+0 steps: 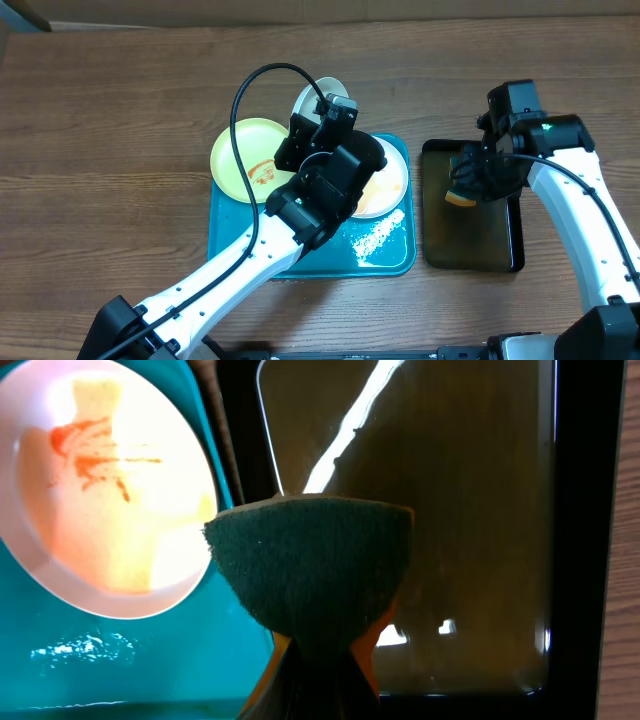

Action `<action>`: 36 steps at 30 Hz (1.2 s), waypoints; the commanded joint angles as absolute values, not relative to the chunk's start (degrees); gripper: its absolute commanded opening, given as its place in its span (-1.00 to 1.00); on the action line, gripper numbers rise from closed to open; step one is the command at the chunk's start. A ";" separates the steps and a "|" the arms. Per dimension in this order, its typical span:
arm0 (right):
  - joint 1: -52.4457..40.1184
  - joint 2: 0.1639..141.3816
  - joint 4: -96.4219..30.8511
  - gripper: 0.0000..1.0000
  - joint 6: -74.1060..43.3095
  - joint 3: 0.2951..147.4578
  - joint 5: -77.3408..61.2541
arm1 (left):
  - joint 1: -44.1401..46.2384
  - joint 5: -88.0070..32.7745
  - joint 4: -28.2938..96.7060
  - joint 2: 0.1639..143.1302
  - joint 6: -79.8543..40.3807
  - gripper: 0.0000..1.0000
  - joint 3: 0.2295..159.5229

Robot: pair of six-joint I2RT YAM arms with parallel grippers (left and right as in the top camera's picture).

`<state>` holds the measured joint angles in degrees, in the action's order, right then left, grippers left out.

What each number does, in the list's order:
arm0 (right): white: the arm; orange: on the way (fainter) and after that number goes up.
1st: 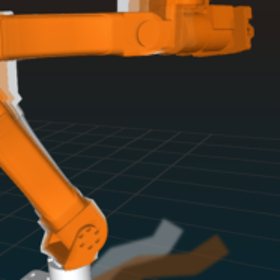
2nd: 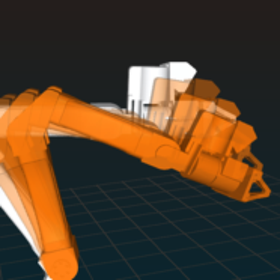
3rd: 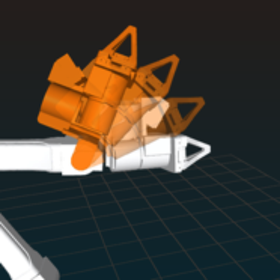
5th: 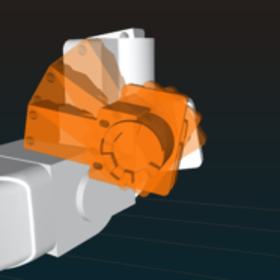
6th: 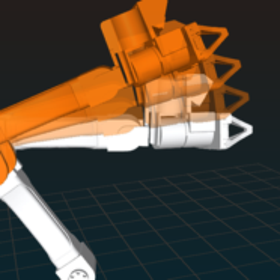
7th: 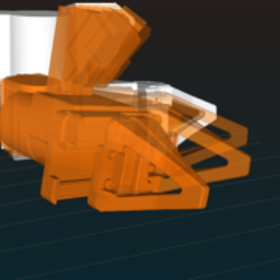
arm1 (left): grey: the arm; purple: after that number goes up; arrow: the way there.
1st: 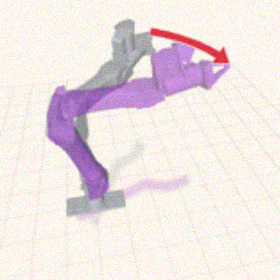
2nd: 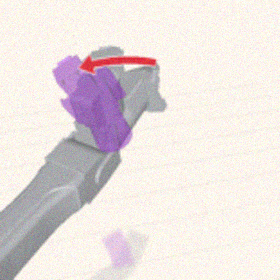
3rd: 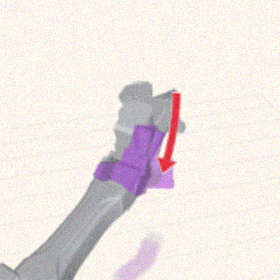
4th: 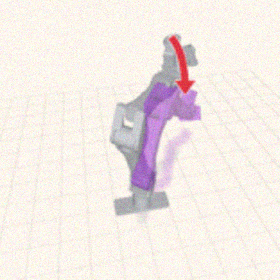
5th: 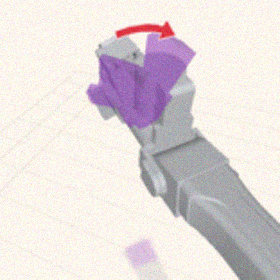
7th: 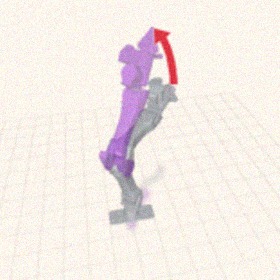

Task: Clean dirty plates on tray and stack at the side
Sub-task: 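Lift the cleaned white plate with the left gripper and carry it left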

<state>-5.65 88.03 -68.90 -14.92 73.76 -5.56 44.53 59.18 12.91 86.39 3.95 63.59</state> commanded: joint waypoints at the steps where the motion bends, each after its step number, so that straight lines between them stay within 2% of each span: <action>1: -5.61 87.77 -68.45 -0.93 -14.57 72.69 -5.23 | 45.45 62.59 11.38 86.61 8.16 -0.92 65.19; 18: -5.61 87.79 -66.70 -0.92 -14.57 72.69 -5.21 | 48.82 63.24 7.16 86.61 17.82 -0.92 65.19; 27: -5.61 87.79 -66.72 -0.93 -14.57 72.69 -5.21 | 48.69 64.07 7.03 86.61 17.19 -0.92 65.19; 29: -5.61 87.79 -66.72 -0.92 -14.57 72.69 -5.21 | 48.58 67.70 7.03 86.39 15.20 -0.92 65.21; 36: -5.61 87.79 -66.76 -0.92 -14.57 72.69 -5.21 | 44.86 67.09 11.05 82.59 10.90 -0.92 65.21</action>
<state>-5.67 88.03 -67.07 -14.94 72.71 -5.54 46.98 65.58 10.09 86.15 15.64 63.61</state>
